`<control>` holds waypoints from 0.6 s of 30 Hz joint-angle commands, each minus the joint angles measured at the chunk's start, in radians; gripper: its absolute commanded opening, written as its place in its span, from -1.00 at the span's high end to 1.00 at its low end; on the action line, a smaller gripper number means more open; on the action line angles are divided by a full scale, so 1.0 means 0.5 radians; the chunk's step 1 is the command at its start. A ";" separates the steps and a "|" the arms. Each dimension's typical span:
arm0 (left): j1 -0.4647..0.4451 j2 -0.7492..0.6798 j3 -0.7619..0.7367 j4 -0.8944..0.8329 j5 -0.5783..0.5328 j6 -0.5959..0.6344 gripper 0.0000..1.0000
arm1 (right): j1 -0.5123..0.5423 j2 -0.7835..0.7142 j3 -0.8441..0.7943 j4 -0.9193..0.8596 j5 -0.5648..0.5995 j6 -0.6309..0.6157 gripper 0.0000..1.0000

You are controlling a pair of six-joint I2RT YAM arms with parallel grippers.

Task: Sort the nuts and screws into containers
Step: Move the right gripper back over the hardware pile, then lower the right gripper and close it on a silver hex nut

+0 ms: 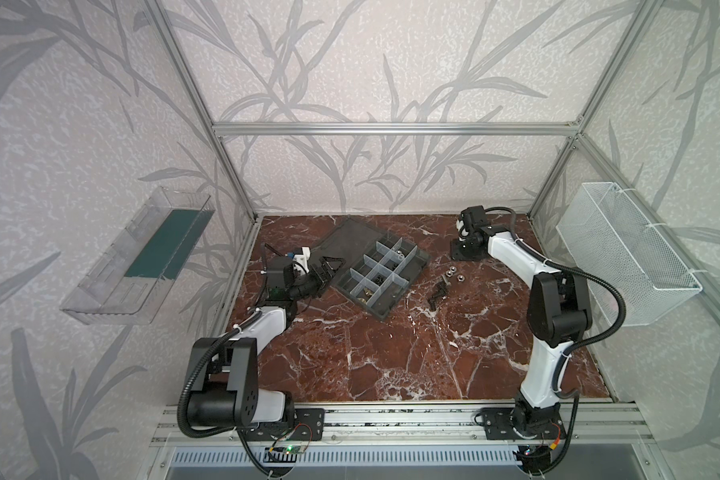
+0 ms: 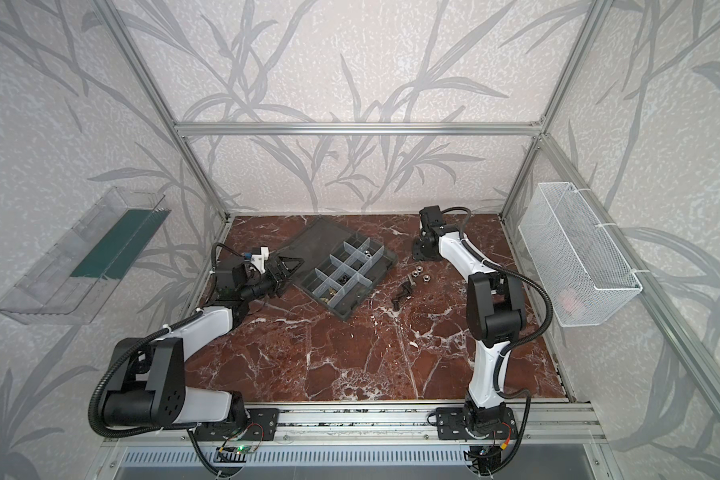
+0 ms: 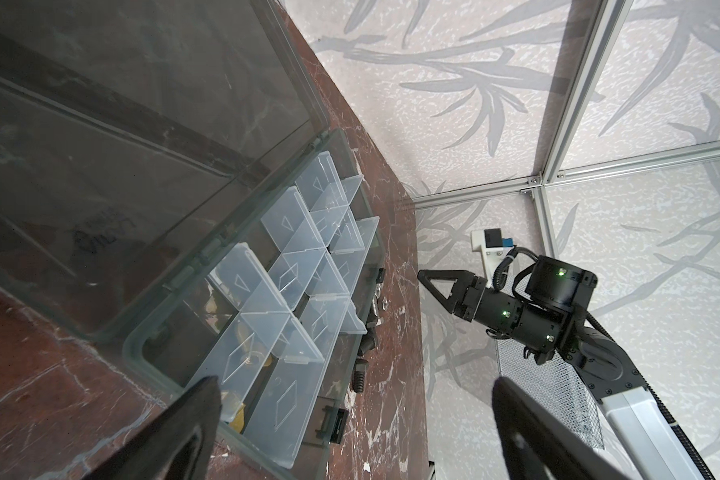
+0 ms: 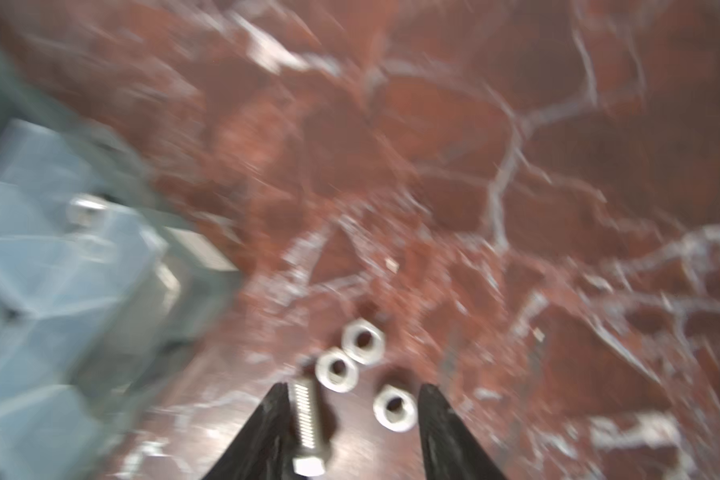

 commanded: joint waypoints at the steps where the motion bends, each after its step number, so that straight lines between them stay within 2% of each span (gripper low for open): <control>1: -0.006 0.036 0.045 0.085 0.052 -0.038 -0.99 | -0.027 -0.030 -0.047 -0.229 0.084 0.048 -0.04; 10: -0.007 0.050 0.058 0.090 0.056 -0.051 -0.99 | -0.050 0.038 -0.211 -0.180 0.024 0.050 -0.04; 18: -0.006 0.037 0.050 0.070 0.040 -0.041 -0.99 | -0.047 0.145 -0.178 -0.155 0.003 0.048 -0.02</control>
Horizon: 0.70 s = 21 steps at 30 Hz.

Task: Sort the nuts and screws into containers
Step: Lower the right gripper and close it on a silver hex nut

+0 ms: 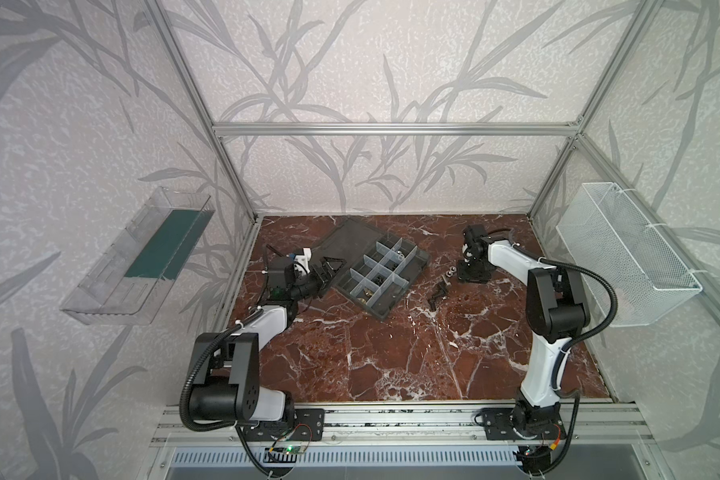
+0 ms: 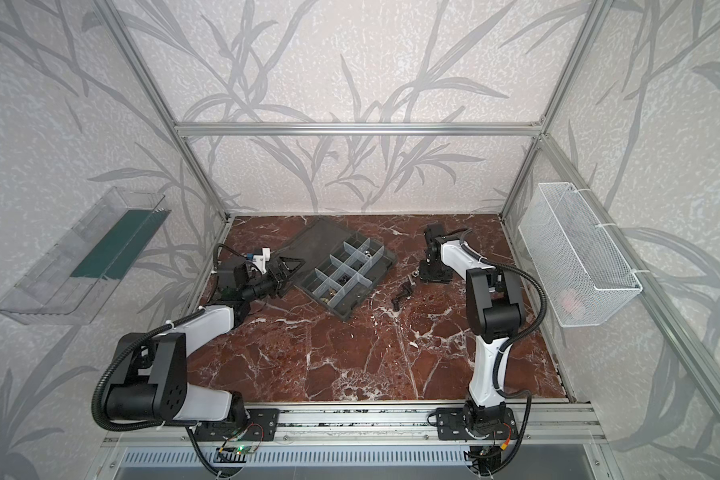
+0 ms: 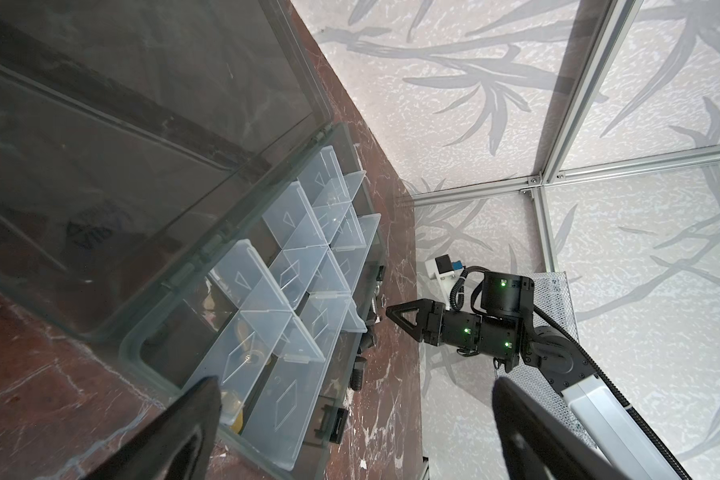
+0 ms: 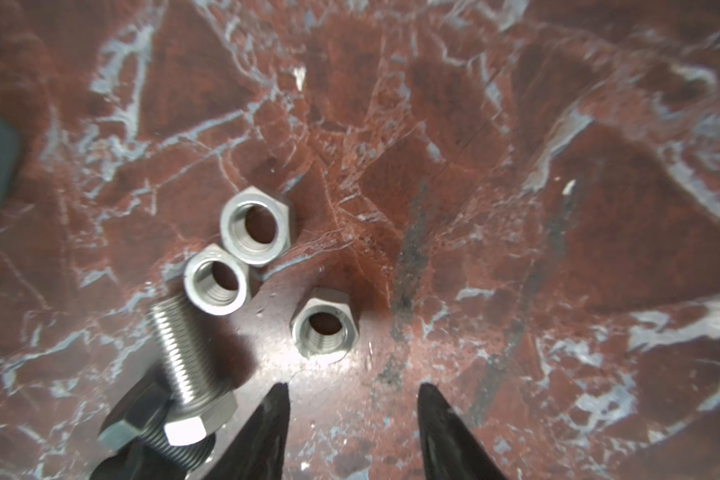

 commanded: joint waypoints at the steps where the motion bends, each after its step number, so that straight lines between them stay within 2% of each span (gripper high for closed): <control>1: -0.007 -0.010 0.046 0.031 0.015 -0.004 -0.99 | 0.003 0.048 0.023 0.001 -0.028 0.020 -0.02; 16: -0.007 -0.040 0.045 -0.055 -0.037 0.003 -0.99 | 0.004 0.208 0.119 0.038 -0.060 0.003 0.09; 21: -0.006 -0.076 0.075 -0.231 -0.099 0.064 -0.99 | 0.007 0.258 0.174 0.012 -0.056 -0.007 0.13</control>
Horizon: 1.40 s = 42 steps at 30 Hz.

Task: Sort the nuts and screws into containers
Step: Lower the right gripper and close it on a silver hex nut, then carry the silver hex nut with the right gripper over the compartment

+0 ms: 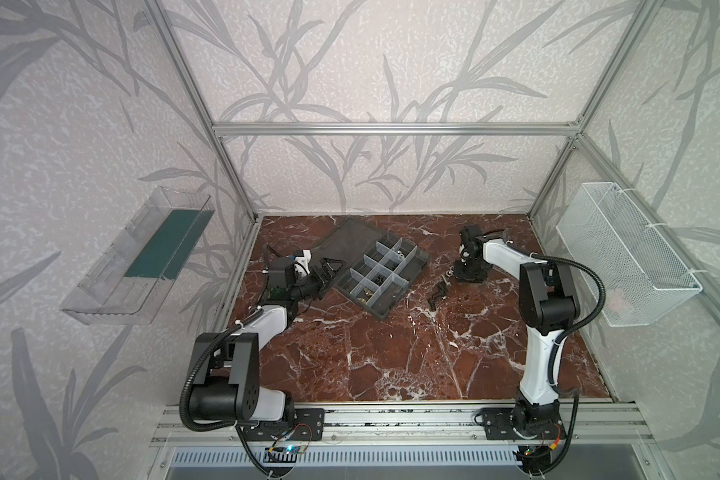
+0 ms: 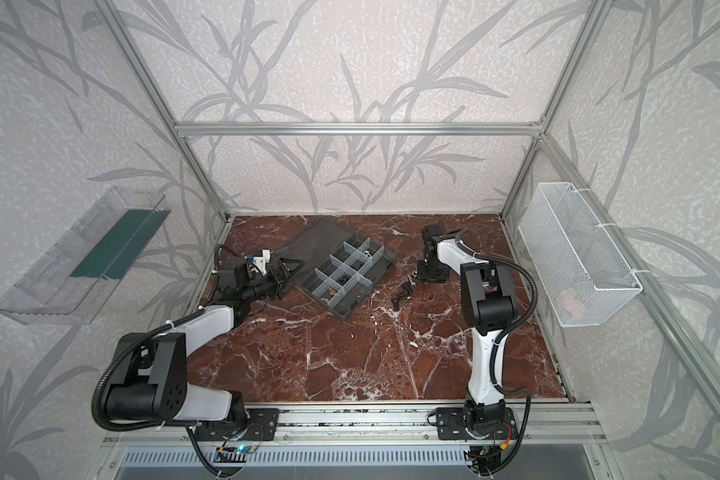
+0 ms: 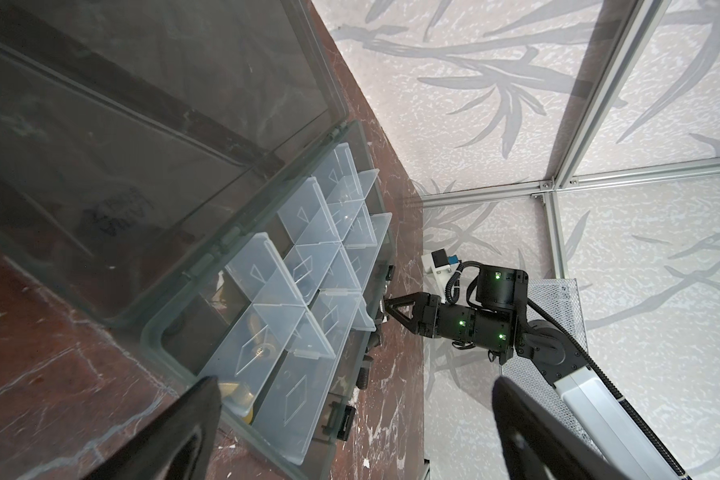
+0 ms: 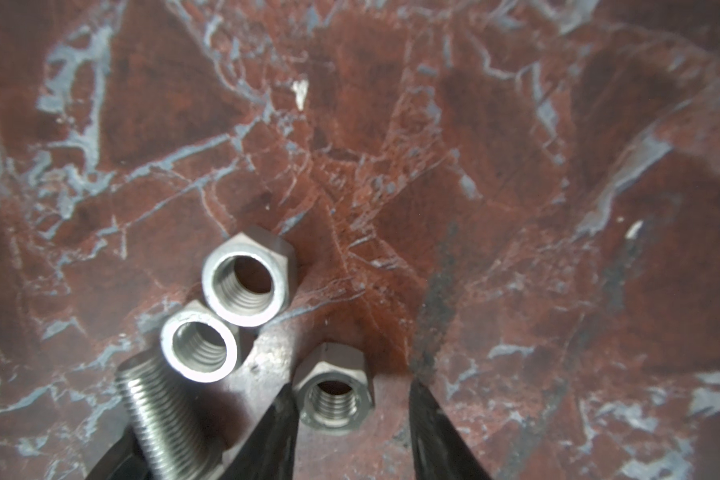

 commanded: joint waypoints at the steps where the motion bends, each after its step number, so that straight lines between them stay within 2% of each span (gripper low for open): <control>1: -0.007 -0.078 0.084 -0.170 -0.064 0.072 -0.99 | 0.006 0.090 0.043 0.023 -0.012 0.000 0.15; 8: -0.006 -0.121 0.123 -0.371 -0.130 0.152 -0.99 | 0.008 0.102 0.055 0.023 -0.015 0.001 0.33; 17: -0.007 -0.131 0.125 -0.392 -0.116 0.177 -0.99 | 0.008 0.116 0.084 0.018 -0.027 0.000 0.47; 23: -0.007 -0.127 0.112 -0.373 -0.104 0.178 -0.99 | 0.013 0.099 0.079 0.029 -0.021 0.009 0.73; 26: -0.007 -0.122 0.105 -0.349 -0.090 0.168 -0.99 | 0.019 0.029 0.040 0.085 -0.043 -0.003 0.79; 31: -0.007 -0.104 0.083 -0.236 -0.050 0.104 -0.99 | 0.069 -0.095 0.077 0.120 -0.110 -0.071 0.82; 37: -0.007 -0.091 0.060 -0.173 -0.042 0.072 -0.99 | 0.227 -0.135 0.329 0.019 -0.021 -0.149 0.83; 42: -0.004 -0.098 0.058 -0.175 -0.039 0.076 -0.99 | 0.335 -0.088 0.569 0.019 -0.042 -0.159 0.82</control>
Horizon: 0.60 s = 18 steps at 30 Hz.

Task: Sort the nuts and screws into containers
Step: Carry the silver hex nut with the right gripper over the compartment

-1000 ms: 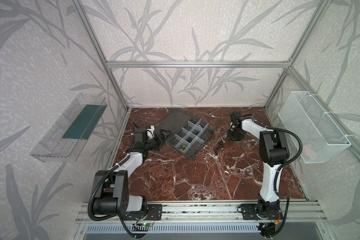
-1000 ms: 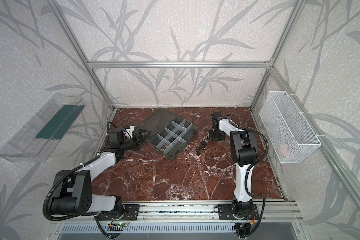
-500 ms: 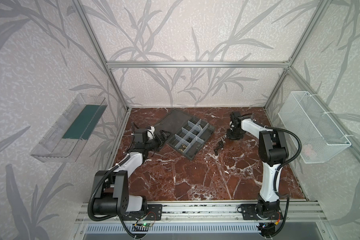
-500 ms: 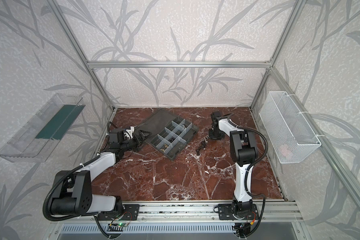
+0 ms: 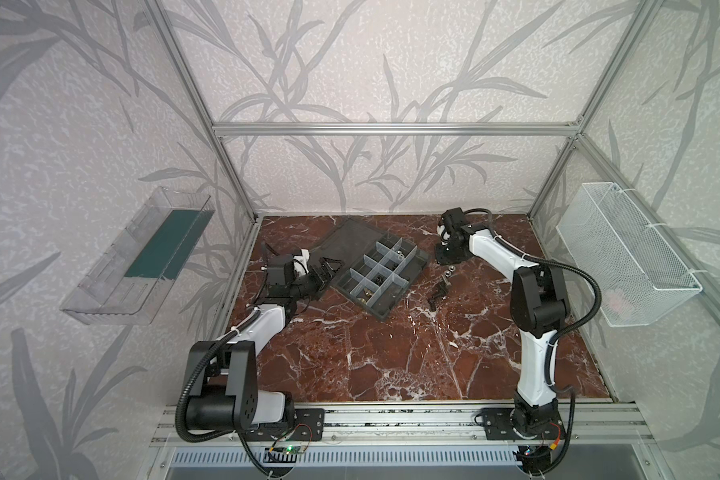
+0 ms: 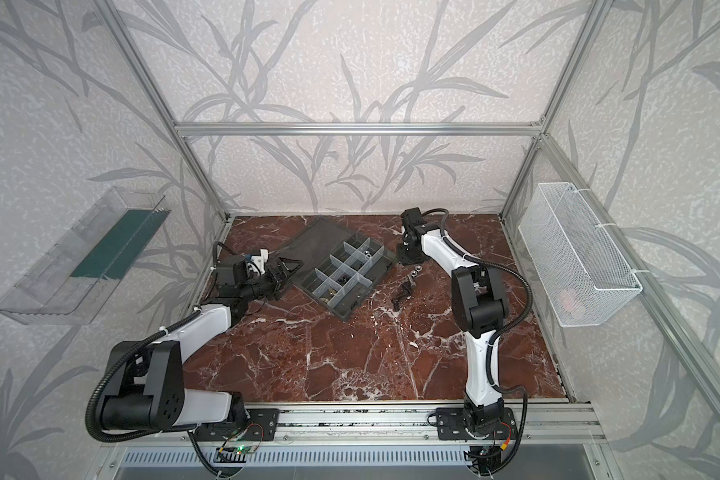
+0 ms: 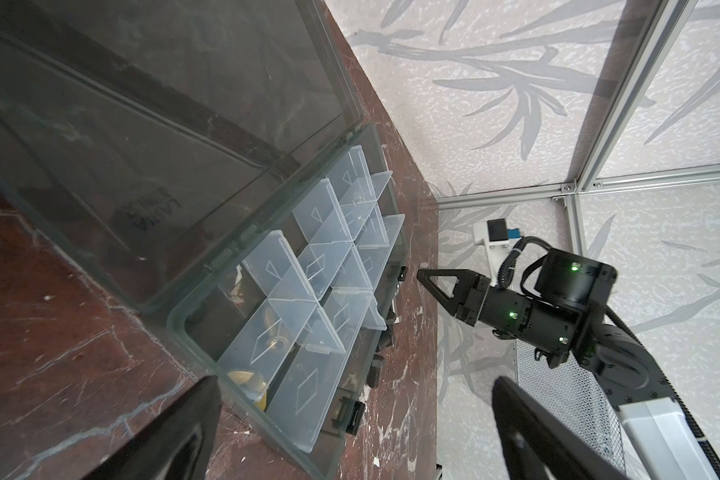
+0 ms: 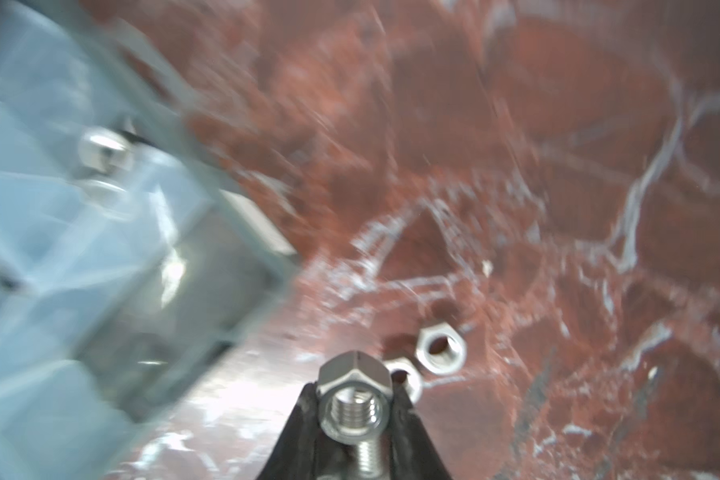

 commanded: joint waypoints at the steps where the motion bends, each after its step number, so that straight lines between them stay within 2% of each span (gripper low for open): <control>1: -0.003 -0.017 -0.015 0.057 0.024 -0.011 -0.99 | 0.061 -0.057 0.166 -0.023 -0.018 -0.030 0.82; 9: -0.003 -0.022 -0.026 0.073 0.028 -0.017 -0.99 | 0.224 0.301 0.802 -0.191 -0.098 -0.011 0.82; 15: -0.003 -0.031 -0.030 0.070 0.031 -0.012 -0.99 | 0.298 0.697 1.404 -0.486 -0.059 0.005 0.82; 18: -0.001 -0.036 -0.031 0.066 0.033 -0.006 -0.99 | 0.304 0.819 1.555 -0.563 -0.048 0.024 0.82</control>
